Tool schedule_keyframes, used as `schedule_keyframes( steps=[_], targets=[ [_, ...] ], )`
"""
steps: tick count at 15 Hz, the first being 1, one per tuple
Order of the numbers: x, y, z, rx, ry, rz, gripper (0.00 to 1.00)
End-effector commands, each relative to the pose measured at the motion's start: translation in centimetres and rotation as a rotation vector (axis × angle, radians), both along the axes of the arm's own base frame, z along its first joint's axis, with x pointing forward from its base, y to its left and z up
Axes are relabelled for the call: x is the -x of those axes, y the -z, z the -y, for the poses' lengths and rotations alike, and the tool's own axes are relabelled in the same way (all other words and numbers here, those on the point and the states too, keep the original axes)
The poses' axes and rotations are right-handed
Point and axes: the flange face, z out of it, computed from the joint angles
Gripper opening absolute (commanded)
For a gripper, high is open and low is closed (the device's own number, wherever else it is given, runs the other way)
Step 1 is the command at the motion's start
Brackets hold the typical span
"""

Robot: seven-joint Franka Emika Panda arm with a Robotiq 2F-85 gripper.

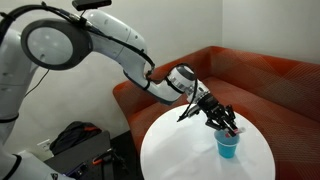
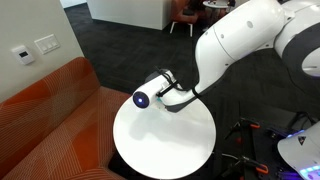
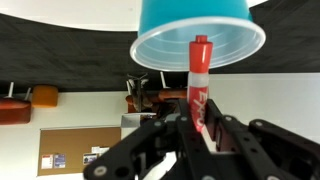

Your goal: Move the light blue cup to the right then place the red marker inside the cup

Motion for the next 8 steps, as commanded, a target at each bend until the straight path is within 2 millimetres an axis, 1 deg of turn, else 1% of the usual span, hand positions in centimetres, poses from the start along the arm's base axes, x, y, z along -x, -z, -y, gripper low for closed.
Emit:
schedule_keyframes(
  steps=[1,6,7,8],
  targets=[
    [-0.5,1.4,-0.7,0.019,0.019,0.007,0.05],
    [-0.2,3.2,-1.1,0.015,0.015,-0.011,0.05],
    [-0.2,3.2,-1.1,0.011,0.017,-0.009,0.18],
    [-0.1,3.2,-1.1,0.008,0.018,-0.007,0.45]
  ],
)
